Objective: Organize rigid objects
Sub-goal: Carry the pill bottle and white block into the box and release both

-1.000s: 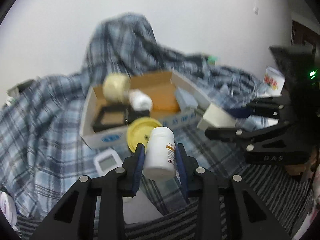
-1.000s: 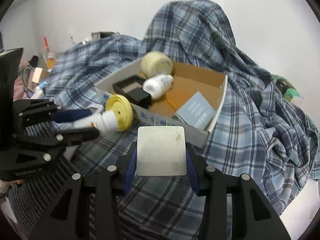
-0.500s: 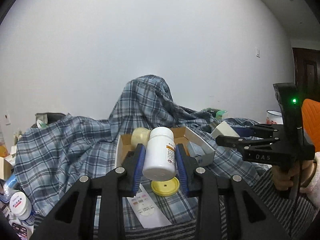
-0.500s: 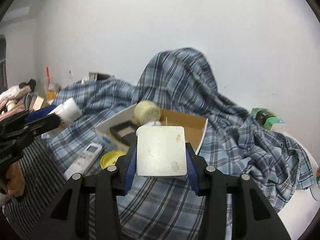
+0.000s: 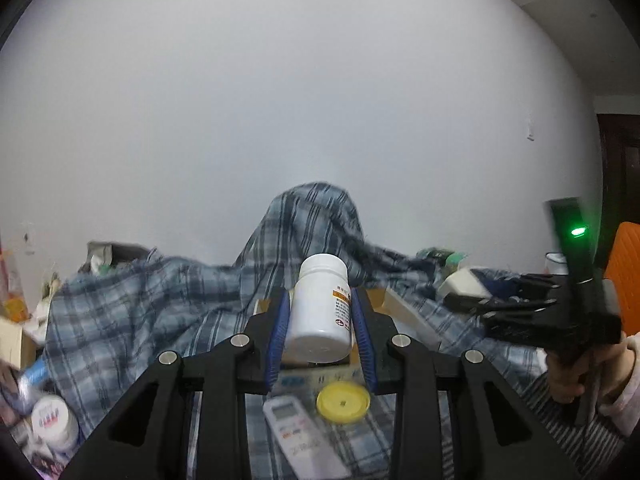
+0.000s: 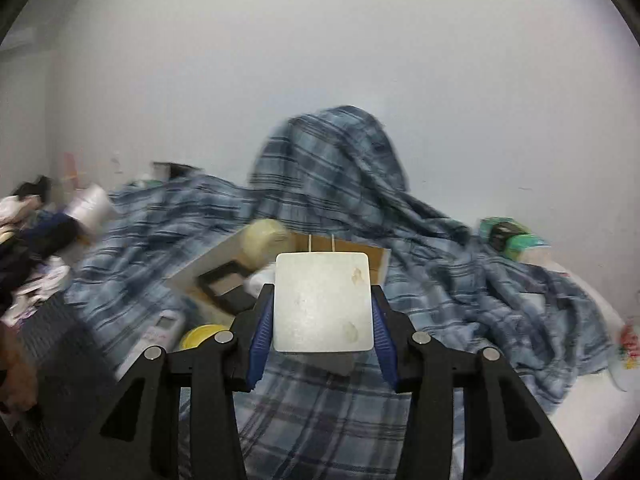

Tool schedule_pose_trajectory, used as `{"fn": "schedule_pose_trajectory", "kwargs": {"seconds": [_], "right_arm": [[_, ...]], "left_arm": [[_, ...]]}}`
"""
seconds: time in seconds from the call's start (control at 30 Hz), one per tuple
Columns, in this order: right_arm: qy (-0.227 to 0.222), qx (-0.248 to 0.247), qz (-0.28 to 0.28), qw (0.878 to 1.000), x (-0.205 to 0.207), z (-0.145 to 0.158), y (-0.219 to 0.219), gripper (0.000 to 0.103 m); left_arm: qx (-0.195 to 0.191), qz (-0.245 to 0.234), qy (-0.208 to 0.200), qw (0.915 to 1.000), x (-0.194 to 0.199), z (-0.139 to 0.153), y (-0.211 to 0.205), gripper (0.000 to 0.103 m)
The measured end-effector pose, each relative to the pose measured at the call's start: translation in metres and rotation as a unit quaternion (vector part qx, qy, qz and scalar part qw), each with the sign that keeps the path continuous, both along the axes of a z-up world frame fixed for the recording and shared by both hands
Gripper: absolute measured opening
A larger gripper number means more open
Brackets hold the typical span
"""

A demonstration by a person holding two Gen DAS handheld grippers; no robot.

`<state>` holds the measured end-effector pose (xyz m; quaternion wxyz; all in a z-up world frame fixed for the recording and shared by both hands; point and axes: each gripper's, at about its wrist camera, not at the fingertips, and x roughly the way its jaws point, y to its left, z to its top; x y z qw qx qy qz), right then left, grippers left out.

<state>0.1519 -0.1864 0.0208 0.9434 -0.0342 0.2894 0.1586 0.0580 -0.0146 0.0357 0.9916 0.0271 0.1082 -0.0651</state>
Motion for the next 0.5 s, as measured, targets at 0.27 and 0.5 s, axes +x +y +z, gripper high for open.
{"fn": "schedule_pose_trajectory", "kwargs": {"seconds": [0.27,0.5], "right_arm": [[-0.035,0.023,-0.027,0.999,0.037,0.031,0.009,0.044],[-0.080,0.024,-0.037,0.996,0.058,0.035,0.022,0.044]], "left_arm": [[0.026,0.005,-0.050,0.9984,0.046,0.028,-0.009,0.034],[0.022,0.016,-0.053,0.9982,0.088,0.018,-0.003,0.034]]}}
